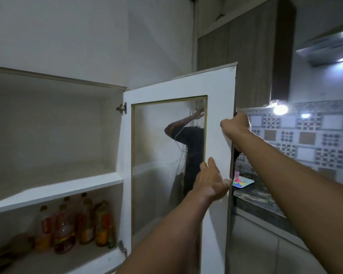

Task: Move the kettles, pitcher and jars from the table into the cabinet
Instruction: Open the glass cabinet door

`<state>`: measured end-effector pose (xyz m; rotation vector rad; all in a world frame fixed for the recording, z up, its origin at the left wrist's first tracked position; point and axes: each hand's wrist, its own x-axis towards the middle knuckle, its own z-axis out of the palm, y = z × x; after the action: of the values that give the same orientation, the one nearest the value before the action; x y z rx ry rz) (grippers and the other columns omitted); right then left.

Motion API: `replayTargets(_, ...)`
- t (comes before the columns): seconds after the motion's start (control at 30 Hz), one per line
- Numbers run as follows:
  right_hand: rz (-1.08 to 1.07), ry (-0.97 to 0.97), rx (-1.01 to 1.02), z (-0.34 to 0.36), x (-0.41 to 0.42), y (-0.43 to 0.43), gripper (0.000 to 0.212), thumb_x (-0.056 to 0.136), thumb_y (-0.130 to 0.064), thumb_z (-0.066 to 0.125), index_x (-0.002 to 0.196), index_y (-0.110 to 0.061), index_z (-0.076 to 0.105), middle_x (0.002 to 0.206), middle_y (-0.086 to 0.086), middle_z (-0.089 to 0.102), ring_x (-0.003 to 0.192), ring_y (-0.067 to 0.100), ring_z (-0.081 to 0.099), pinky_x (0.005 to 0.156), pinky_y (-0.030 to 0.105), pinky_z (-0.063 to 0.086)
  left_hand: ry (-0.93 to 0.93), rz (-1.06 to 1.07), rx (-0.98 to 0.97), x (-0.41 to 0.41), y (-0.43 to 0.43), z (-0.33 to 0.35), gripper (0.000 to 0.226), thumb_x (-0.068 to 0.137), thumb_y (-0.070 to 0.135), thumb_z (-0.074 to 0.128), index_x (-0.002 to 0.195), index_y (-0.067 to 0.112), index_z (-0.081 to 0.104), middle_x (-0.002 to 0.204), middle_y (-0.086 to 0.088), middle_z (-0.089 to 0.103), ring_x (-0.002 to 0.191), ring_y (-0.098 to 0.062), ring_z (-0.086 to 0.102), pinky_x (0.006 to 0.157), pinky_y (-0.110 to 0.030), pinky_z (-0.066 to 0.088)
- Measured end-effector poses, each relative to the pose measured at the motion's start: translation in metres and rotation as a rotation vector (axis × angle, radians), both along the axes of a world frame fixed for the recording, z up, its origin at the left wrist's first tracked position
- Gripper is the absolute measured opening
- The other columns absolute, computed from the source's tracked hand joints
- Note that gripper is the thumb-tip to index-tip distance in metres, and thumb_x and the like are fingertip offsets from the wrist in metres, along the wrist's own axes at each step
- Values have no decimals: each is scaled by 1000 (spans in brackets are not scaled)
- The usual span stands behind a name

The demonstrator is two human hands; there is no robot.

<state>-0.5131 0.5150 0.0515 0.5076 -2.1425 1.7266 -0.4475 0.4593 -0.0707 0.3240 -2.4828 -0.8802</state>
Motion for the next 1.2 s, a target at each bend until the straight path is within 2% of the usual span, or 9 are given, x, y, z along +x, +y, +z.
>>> replayTargets(0.1, -29, -36, 35, 0, -38, 7, 54, 89, -6, 51, 142, -7, 41, 130, 17, 57, 115, 40, 58, 97, 45, 51, -113, -31, -10, -36, 9, 3, 89, 89, 38, 67, 156, 22, 10, 165, -7, 12, 147, -33, 29, 114, -46, 32)
replayTargets(0.17, -42, -38, 75, -2, -58, 11, 53, 90, -4, 51, 142, -6, 41, 128, 18, 58, 115, 40, 58, 97, 47, 51, -147, -40, -11, -52, 11, 3, 95, 92, 36, 65, 158, 23, -2, 167, -4, -6, 152, -31, 16, 119, -43, 24)
replayTargets(0.43, -37, 5, 121, -16, -130, 8, 55, 73, -15, 58, 128, -15, 54, 119, 11, 65, 108, 38, 62, 93, 50, 54, -151, -41, -41, -72, 14, -13, 102, 93, 31, 64, 156, 27, -16, 164, 1, -25, 150, -32, 25, 114, -42, 33)
replayTargets(0.6, -196, 48, 169, -7, -58, 15, 65, 84, -3, 63, 143, -9, 35, 141, 22, 43, 125, 40, 50, 97, 43, 44, -131, -8, -89, -61, 3, -11, 96, 92, 31, 63, 158, 28, -8, 167, 3, -8, 149, -32, 26, 117, -45, 32)
replayTargets(0.7, -431, 342, 108, -3, -30, 12, 53, 86, -5, 65, 132, -14, 41, 136, 18, 47, 117, 35, 54, 93, 46, 47, -32, 71, -87, -46, -13, -2, 91, 91, 32, 65, 158, 24, 4, 166, -4, 14, 145, -35, 34, 114, -50, 36)
replayTargets(0.83, -275, 559, 311, -3, -6, -16, 44, 88, -10, 61, 129, -17, 47, 134, 14, 51, 116, 34, 54, 88, 43, 50, -15, 212, -155, -11, -57, 13, 85, 92, 35, 62, 157, 20, 9, 165, -10, 18, 144, -38, 34, 114, -55, 36)
replayTargets(0.97, -129, 499, 531, -12, 38, -62, 51, 89, -10, 61, 137, -15, 44, 143, 14, 41, 128, 37, 43, 102, 51, 42, 11, 355, -233, 51, -109, 24, 84, 95, 36, 60, 158, 21, 7, 167, -10, 9, 148, -40, 24, 116, -61, 26)
replayTargets(1.1, -5, 524, 612, -27, 94, -128, 57, 97, -29, 56, 148, -20, 32, 155, 11, 31, 137, 37, 36, 105, 54, 38, 19, 510, -304, 132, -168, 29, 80, 97, 43, 52, 158, 23, 3, 167, -8, 1, 152, -37, 11, 116, -66, 12)
replayTargets(1.2, 108, 542, 606, -40, 141, -192, 59, 97, -35, 53, 149, -21, 30, 157, 9, 28, 138, 35, 32, 102, 54, 38, 8, 642, -340, 199, -218, 28, 80, 97, 47, 49, 158, 21, 4, 168, -6, 1, 153, -36, 9, 115, -67, 11)
